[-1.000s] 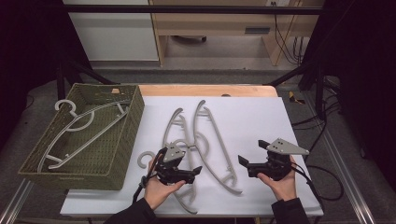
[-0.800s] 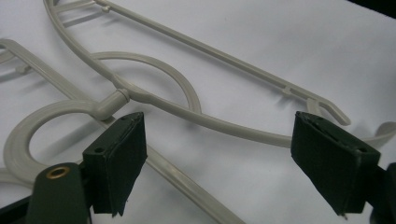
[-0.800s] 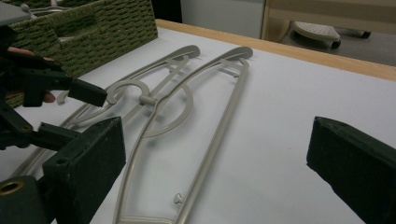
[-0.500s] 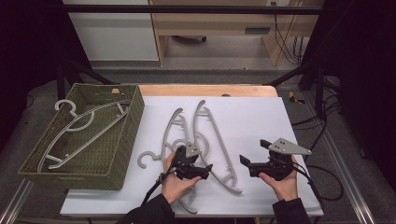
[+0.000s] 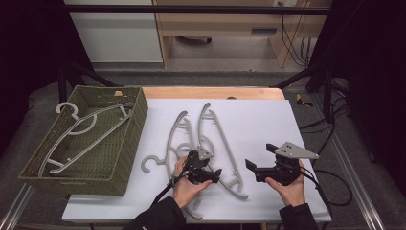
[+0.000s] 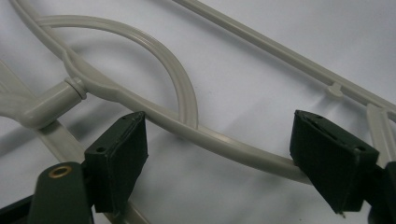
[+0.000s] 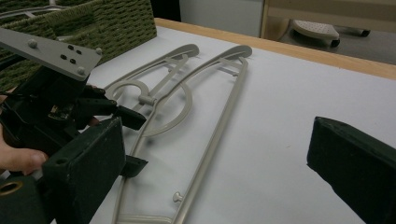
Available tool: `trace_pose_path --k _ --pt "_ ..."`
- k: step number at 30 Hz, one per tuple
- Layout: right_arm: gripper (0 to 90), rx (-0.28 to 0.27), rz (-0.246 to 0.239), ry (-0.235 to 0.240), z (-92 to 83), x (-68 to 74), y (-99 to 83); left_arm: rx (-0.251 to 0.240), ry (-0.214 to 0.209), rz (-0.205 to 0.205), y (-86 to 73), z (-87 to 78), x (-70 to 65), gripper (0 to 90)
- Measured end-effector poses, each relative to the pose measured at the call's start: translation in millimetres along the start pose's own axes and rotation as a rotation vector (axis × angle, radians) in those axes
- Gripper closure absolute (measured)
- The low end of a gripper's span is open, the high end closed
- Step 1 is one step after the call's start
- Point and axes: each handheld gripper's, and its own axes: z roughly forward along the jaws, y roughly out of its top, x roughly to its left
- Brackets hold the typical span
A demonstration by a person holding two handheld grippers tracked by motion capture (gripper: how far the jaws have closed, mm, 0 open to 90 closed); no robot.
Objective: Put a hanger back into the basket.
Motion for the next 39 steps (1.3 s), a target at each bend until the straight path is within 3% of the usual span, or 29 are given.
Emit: trace_pose_path --k 4,7,11,26,31,34,39 --pt "4.4 0.008 0.0 0.001 1.1 0.6 -0.5 0.015 -0.015 -0.019 -0.3 1.8 1.9 18.9" --pt "4.4 0.014 -0.004 0.004 1.1 0.3 -0.7 0.033 -0.048 -0.064 -0.5 3.6 5.0 20.5" --pt "4.4 0.016 -0.004 0.007 0.8 0.3 -0.7 0.049 -0.073 -0.061 -0.5 1.7 9.2 22.0" --pt "5.1 0.027 -0.004 0.016 2.1 1.5 -1.2 0.107 -0.123 -0.075 -0.5 -8.5 19.8 47.2" --pt "5.3 0.031 -0.01 0.017 2.5 1.2 -1.5 0.118 -0.139 -0.085 0.0 -9.1 21.0 50.0" --pt "5.4 0.031 -0.011 0.018 2.7 1.3 -1.5 0.115 -0.153 -0.113 1.5 -7.0 22.4 53.2" --pt "5.4 0.031 -0.011 0.019 2.5 1.2 -1.4 0.12 -0.147 -0.107 5.0 -5.1 21.2 56.9"
